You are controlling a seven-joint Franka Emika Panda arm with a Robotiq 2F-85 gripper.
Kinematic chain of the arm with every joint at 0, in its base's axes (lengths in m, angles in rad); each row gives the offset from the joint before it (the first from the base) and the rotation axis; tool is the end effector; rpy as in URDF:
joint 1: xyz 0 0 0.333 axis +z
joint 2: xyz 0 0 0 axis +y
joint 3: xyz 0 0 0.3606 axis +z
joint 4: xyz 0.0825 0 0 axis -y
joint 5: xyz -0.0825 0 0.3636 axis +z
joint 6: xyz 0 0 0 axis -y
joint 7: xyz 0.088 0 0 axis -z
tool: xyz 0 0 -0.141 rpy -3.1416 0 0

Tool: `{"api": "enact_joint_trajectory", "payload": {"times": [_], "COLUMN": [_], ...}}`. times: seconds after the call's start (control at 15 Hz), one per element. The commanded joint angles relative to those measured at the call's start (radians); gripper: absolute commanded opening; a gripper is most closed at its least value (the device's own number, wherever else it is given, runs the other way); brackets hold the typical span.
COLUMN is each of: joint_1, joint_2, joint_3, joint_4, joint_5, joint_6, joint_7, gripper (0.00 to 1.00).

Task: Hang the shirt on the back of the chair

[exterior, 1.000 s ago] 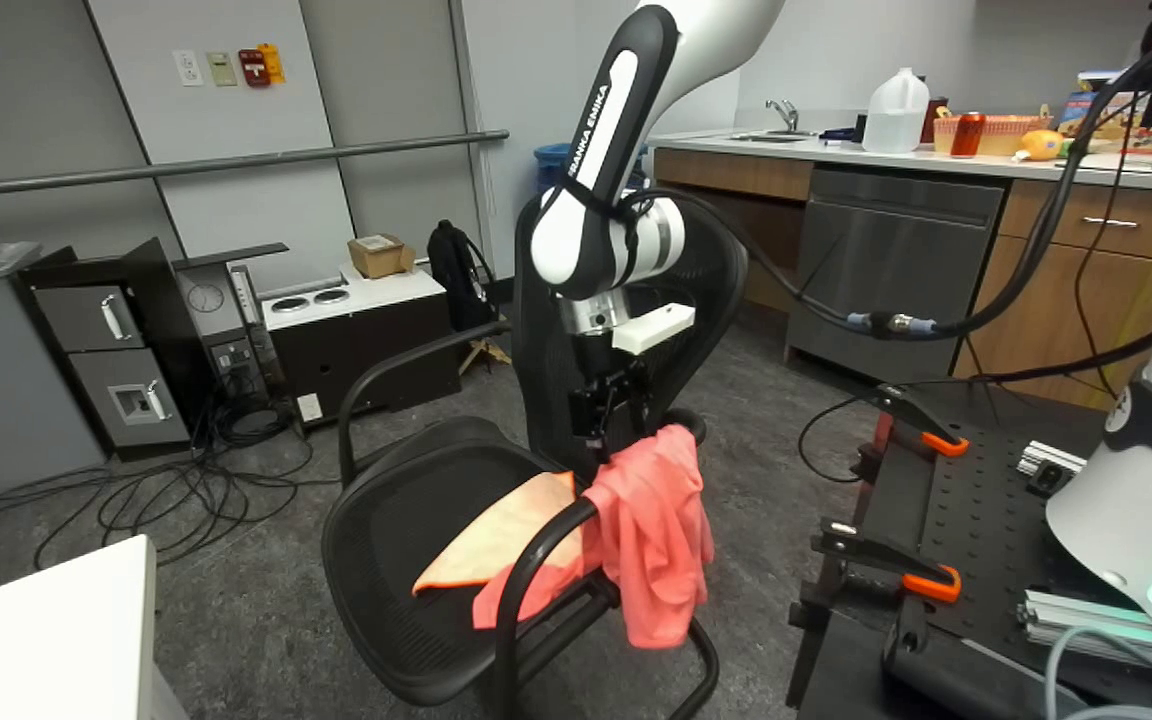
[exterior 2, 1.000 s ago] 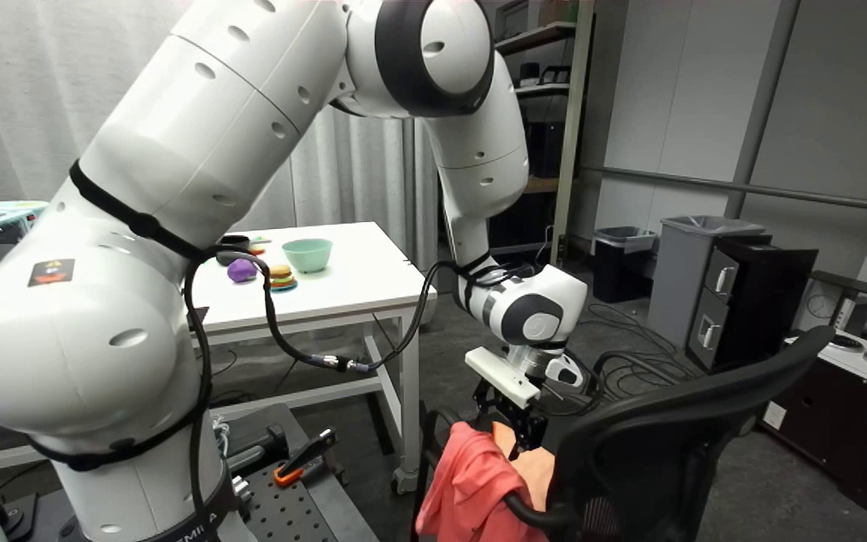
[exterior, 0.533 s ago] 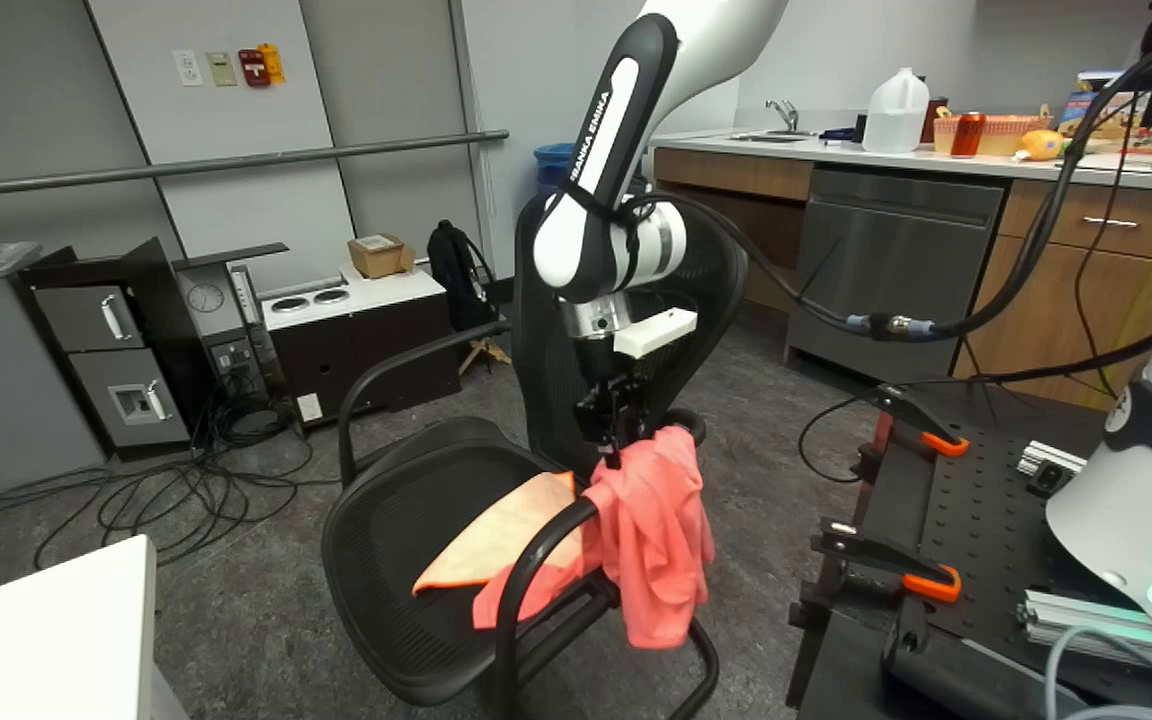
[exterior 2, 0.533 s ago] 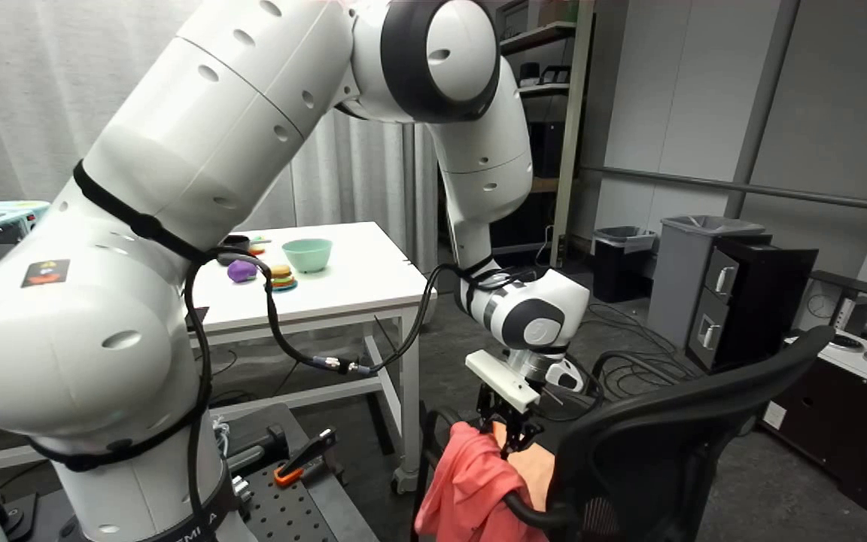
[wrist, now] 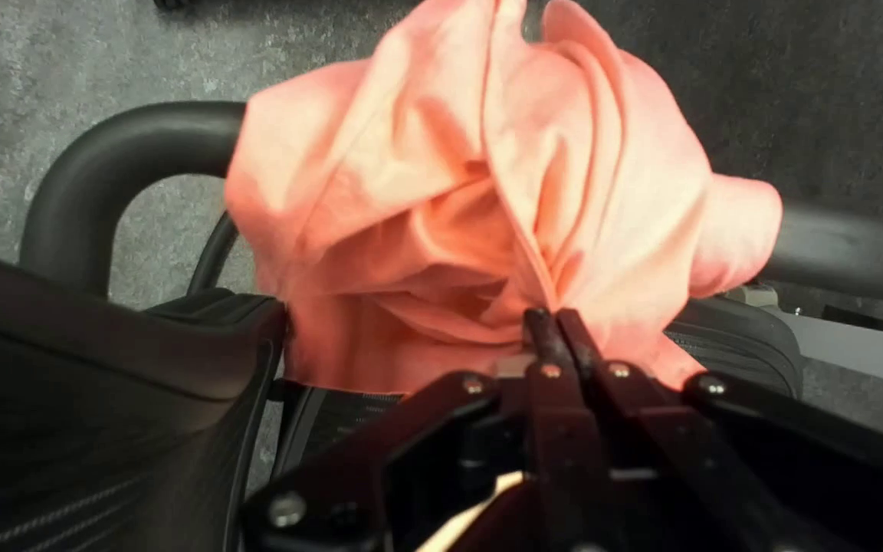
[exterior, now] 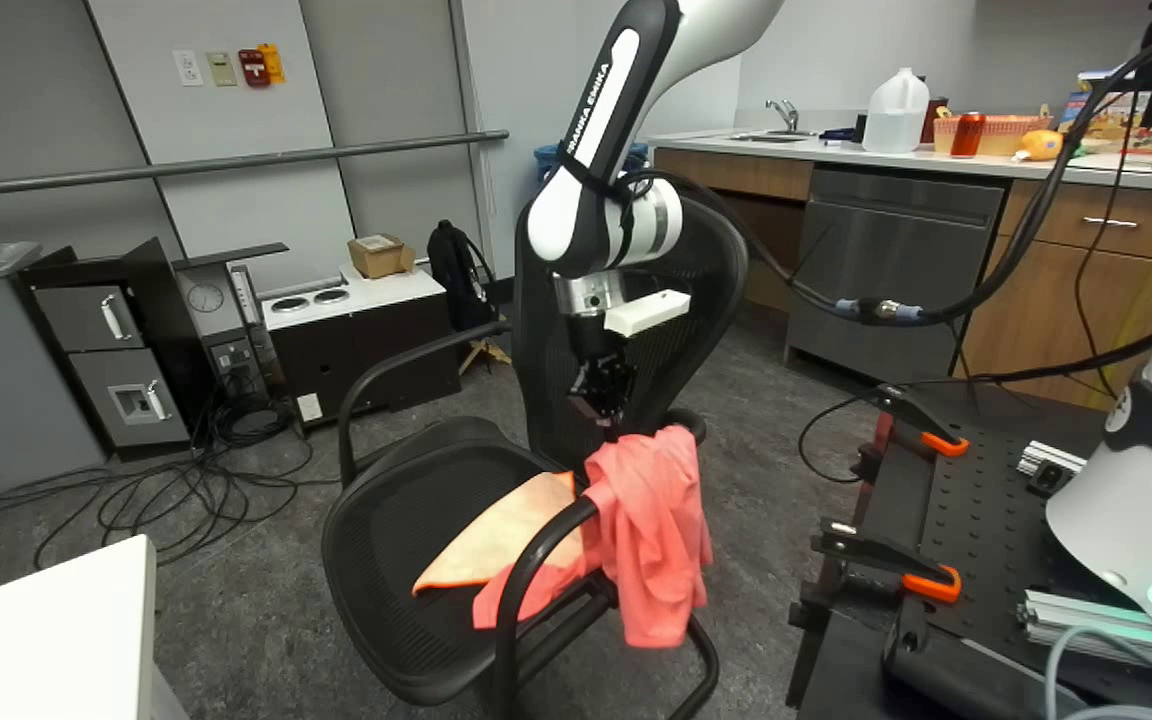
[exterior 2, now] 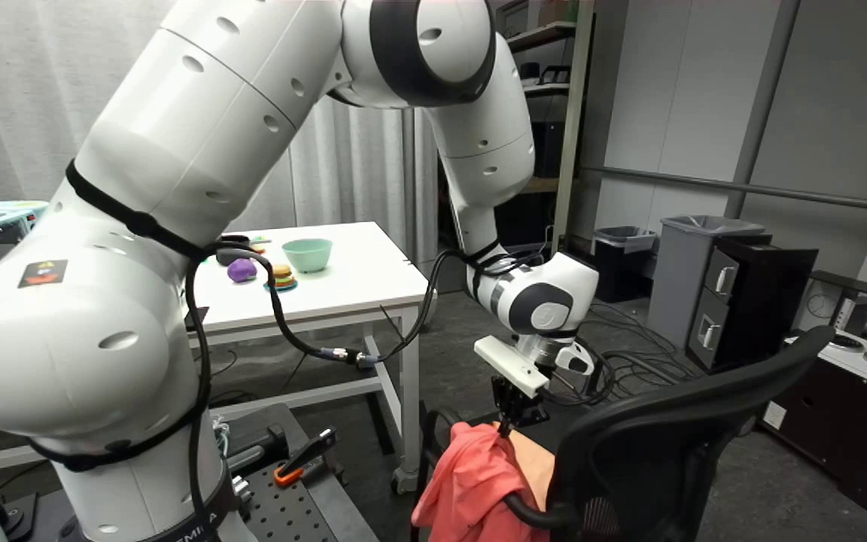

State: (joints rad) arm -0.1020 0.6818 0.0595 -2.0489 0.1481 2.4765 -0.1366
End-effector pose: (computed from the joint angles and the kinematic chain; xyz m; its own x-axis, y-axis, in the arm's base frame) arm 0.5620 -0.0201 0.1028 0.9698 -0.0253 -0.2428 -0.0585 -0.9897 -0.1303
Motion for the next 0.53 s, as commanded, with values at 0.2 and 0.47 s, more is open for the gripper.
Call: {"api": "enact_joint_trajectory", "payload": {"times": [0.2,0.47], "joint_1": [-0.022,0.002], "joint_2": [-0.229,-0.413], "joint_3": [0.014,-0.007], "joint_4": [-0.126,-0.213], "joint_5": [0.015,-0.009], "joint_6": [0.122,0.260], "joint_7": [-0.033,-0.006], "gripper": [0.01,0.01]}}
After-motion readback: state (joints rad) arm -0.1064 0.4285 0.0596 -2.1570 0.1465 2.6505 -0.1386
